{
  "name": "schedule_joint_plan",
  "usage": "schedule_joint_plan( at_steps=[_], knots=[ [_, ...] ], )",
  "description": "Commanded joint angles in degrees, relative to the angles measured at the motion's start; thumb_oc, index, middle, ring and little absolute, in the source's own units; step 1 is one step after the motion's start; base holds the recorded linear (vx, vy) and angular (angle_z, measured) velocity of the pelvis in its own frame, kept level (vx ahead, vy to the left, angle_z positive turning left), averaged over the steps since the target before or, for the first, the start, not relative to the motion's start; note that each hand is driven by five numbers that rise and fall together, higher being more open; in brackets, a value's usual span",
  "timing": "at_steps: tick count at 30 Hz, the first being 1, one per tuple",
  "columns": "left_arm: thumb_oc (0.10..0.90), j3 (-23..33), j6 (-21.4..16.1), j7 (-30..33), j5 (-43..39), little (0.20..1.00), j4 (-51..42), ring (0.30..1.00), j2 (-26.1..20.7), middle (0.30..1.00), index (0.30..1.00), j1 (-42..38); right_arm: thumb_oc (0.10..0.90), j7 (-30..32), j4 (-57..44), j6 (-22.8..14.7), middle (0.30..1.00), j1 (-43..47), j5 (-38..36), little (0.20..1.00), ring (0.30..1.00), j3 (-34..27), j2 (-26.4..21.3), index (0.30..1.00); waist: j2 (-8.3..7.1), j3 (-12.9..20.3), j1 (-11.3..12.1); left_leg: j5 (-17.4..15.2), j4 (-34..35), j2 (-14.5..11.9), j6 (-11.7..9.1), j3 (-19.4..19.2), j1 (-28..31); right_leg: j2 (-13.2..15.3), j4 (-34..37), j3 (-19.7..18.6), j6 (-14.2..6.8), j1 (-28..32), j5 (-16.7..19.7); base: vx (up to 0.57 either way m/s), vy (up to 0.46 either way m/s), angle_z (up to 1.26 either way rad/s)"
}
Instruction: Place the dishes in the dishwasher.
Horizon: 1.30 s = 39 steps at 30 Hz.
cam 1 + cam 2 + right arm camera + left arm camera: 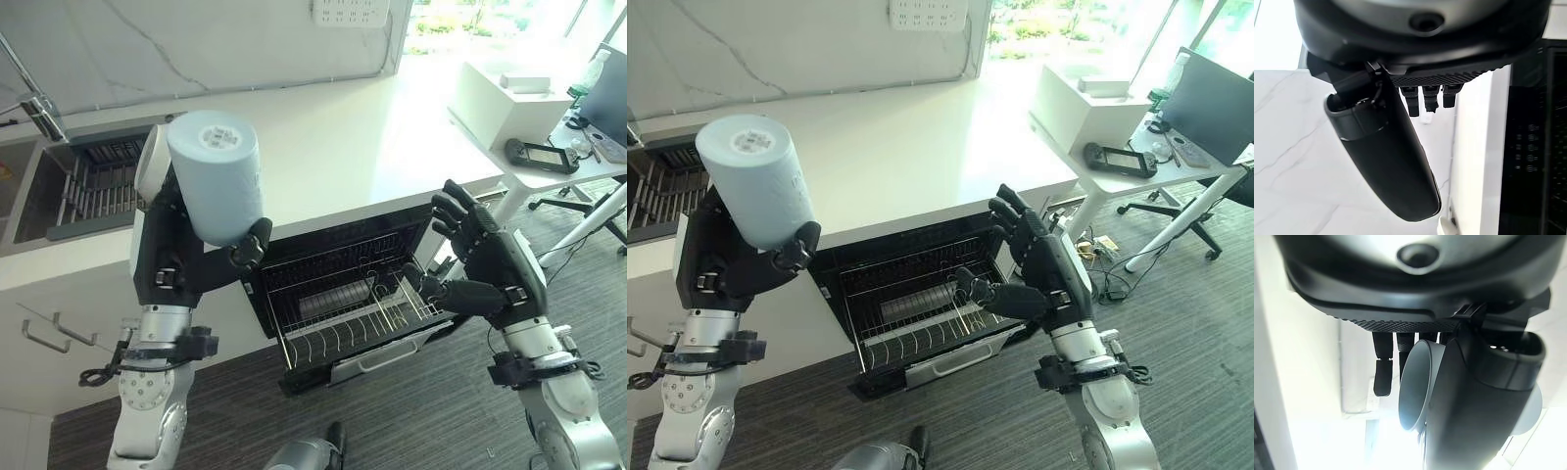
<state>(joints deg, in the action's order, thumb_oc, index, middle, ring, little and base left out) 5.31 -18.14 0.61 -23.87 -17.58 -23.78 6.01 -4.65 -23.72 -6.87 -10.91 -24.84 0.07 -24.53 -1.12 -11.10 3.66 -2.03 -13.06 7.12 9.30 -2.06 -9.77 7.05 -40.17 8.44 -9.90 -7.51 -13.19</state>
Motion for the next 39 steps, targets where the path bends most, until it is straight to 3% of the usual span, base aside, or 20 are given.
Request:
schedule_joint_plan(
  at_steps=[1,3,5,6,8,11,15,16,17,18,21,23,25,28,30,36,39],
  knots=[
    [0.400,2.7,-6.5,0.8,0.9,0.300,-7.0,0.300,-2.6,0.300,0.300,-3.6,0.800,-1.2,-3.3,-6.4,0.900,5.8,-1.2,0.900,0.900,-1.0,0.4,0.900,0.94,1.8,-0.1,-8.5,-4.1,-6.0,-7.9,4.2,0.6,0.0,21.5,4.4,2.6,4.9,10.8,0.06,-0.266,0.09],
    [0.400,1.8,-5.7,1.4,1.1,0.300,-6.6,0.300,-3.4,0.300,0.300,-6.1,0.800,-0.7,-3.0,-7.6,0.900,6.6,-1.1,0.900,0.900,0.0,-0.3,0.900,-0.20,0.5,-0.3,-9.4,-4.1,-6.3,-8.4,4.5,1.0,4.8,23.0,1.0,1.2,0.8,10.2,0.02,-0.415,0.14],
    [0.400,1.1,-5.1,2.1,1.7,0.300,-6.5,0.300,-3.8,0.300,0.300,-7.6,0.800,-0.3,-3.4,-7.4,0.900,7.8,-1.3,0.900,0.900,0.7,-0.7,0.900,-1.26,0.0,-0.7,-10.8,-4.1,-7.0,-9.0,5.3,1.8,7.8,23.0,-4.1,-0.8,-4.1,12.4,0.09,-0.568,0.33],
    [0.400,0.5,-4.4,3.0,2.2,0.300,-7.0,0.300,-4.4,0.300,0.300,-8.3,0.800,0.0,-4.5,-6.1,0.900,9.3,-1.4,0.900,0.900,1.6,-0.9,0.900,-1.66,-0.3,-0.9,-12.1,-4.1,-8.3,-9.6,6.1,2.9,8.2,23.0,-7.7,-1.8,-7.6,13.4,0.17,-0.625,0.34],
    [0.400,0.7,-4.1,2.7,1.6,0.300,-7.6,0.300,-4.8,0.300,0.300,-8.1,0.800,0.0,-5.2,-5.6,0.900,9.5,-1.7,0.900,0.900,1.6,-1.4,0.900,-1.97,-0.6,-0.9,-12.7,-4.1,-9.5,-10.1,7.8,3.7,7.7,23.0,-9.4,-2.1,-8.8,12.1,0.17,-0.591,0.67],
    [0.400,1.3,-3.3,3.8,1.5,0.300,-8.7,0.300,-4.7,0.300,0.300,-6.5,0.800,-2.1,-5.8,-4.2,0.900,8.9,-3.9,0.900,0.900,1.2,-2.7,0.900,-2.29,0.8,0.1,-11.4,-4.1,-14.7,-13.1,6.5,3.1,9.4,23.0,-4.1,-3.0,-7.0,8.6,0.09,-0.525,0.83],
    [0.400,0.5,-3.0,4.0,0.5,0.300,-9.1,0.300,-3.4,0.300,0.300,-5.4,0.800,-2.5,-6.1,-2.4,0.900,8.7,-4.5,0.900,0.900,0.8,-4.2,0.900,-1.44,2.6,-0.7,-7.7,-4.1,-20.3,-15.9,1.6,1.1,7.4,23.0,0.4,-0.3,-4.7,5.8,0.04,-0.385,0.66],
    [0.400,-0.1,-3.1,3.6,0.4,0.300,-9.1,0.300,-3.0,0.300,0.300,-5.4,0.800,-1.8,-6.0,-2.7,0.900,8.5,-4.2,0.900,0.900,0.7,-4.3,0.900,-1.23,2.6,-1.2,-6.4,-4.1,-21.4,-15.7,-1.9,0.1,7.2,23.0,2.1,0.3,-3.6,5.0,-0.04,-0.339,1.17],
    [0.400,-1.1,-3.4,3.0,-0.1,0.300,-8.7,0.300,-2.4,0.300,0.300,-5.9,0.800,-0.8,-5.7,-3.6,0.900,7.8,-4.4,0.900,0.900,-0.2,-4.8,0.900,-0.77,2.5,-2.3,-5.4,-4.1,-22.5,-15.6,-8.3,-0.4,7.2,23.0,5.3,1.0,-2.0,4.1,-0.05,-0.302,1.04],
    [0.400,-1.4,-3.7,2.1,-0.8,0.300,-8.3,0.300,-2.1,0.300,0.300,-6.2,0.800,-0.3,-5.7,-4.0,0.900,7.2,-4.5,0.900,0.900,-1.0,-5.1,0.900,-0.61,2.3,-2.9,-5.5,-4.1,-22.3,-15.5,-10.8,0.4,7.4,23.0,7.1,1.0,-0.8,3.4,-0.05,-0.248,1.32],
    [0.400,-1.4,-5.3,1.3,-0.9,0.300,-8.2,0.300,-2.1,0.300,0.300,-5.5,0.800,0.4,-4.8,-4.3,0.900,7.6,-5.6,0.900,0.900,-1.6,-5.8,0.900,0.14,1.8,-2.3,-7.7,-4.1,-15.2,-13.7,-10.1,0.9,6.9,23.0,8.2,0.8,-0.5,3.9,0.00,-0.091,0.96],
    [0.400,-1.3,-5.5,-0.6,-1.2,0.300,-8.3,0.300,-2.1,0.300,0.300,-5.1,0.800,1.1,-4.6,-4.2,0.900,7.1,-4.9,0.900,0.900,-1.9,-4.8,0.900,0.65,2.2,-3.0,-9.1,-4.1,-16.8,-14.4,-11.6,1.7,6.7,23.0,9.1,0.6,0.7,2.8,0.03,-0.019,-0.07],
    [0.400,-2.1,-5.2,0.6,0.4,0.300,-8.0,0.300,-2.3,0.300,0.300,-5.3,0.800,0.9,-4.7,-3.9,0.900,7.3,-3.4,0.900,0.900,-0.7,-3.2,0.900,0.85,2.4,-3.3,-9.6,-4.1,-15.9,-13.7,-9.7,1.9,6.4,23.0,8.7,0.9,0.5,3.5,-0.08,0.030,-0.03],
    [0.400,-3.7,-4.6,2.2,1.9,0.300,-6.4,0.300,-2.9,0.300,0.300,-6.3,0.800,0.7,-4.3,-3.7,0.900,7.9,-3.7,0.900,0.900,0.5,-2.6,0.900,0.87,3.5,-3.9,-10.2,-4.1,-16.9,-14.1,-10.2,2.5,6.8,23.0,9.7,0.7,0.9,3.6,-0.03,0.058,-0.01],
    [0.400,-4.8,-4.6,3.2,3.2,0.300,-5.1,0.300,-3.3,0.300,0.300,-7.1,0.800,0.4,-3.7,-3.6,0.900,8.6,-4.4,0.900,0.900,0.9,-2.8,0.900,0.79,3.9,-3.9,-10.7,-4.1,-16.3,-14.1,-9.0,2.7,6.7,23.0,9.7,0.8,1.1,3.5,-0.01,0.055,-0.01],
    [0.400,-7.4,-4.4,5.4,7.9,0.300,-2.8,0.300,-3.2,0.300,0.300,-8.5,0.800,-1.8,-2.7,-0.5,0.900,10.5,-13.0,0.900,0.900,1.2,-3.0,0.900,0.21,4.7,-3.6,-11.5,-4.1,-15.8,-13.7,-9.0,3.5,6.8,23.0,10.8,0.9,1.6,3.4,-0.03,0.053,0.00],
    [0.400,-11.6,-4.8,8.5,15.9,0.300,1.1,0.300,-3.8,0.300,0.300,-11.0,0.800,-4.5,-2.2,0.9,0.900,13.1,-20.2,0.900,0.900,2.9,-2.3,0.900,-0.39,5.1,-3.4,-11.9,-4.1,-15.3,-13.2,-8.9,3.8,6.7,23.0,11.1,1.0,1.8,3.5,-0.04,0.020,-0.03]
  ],
)
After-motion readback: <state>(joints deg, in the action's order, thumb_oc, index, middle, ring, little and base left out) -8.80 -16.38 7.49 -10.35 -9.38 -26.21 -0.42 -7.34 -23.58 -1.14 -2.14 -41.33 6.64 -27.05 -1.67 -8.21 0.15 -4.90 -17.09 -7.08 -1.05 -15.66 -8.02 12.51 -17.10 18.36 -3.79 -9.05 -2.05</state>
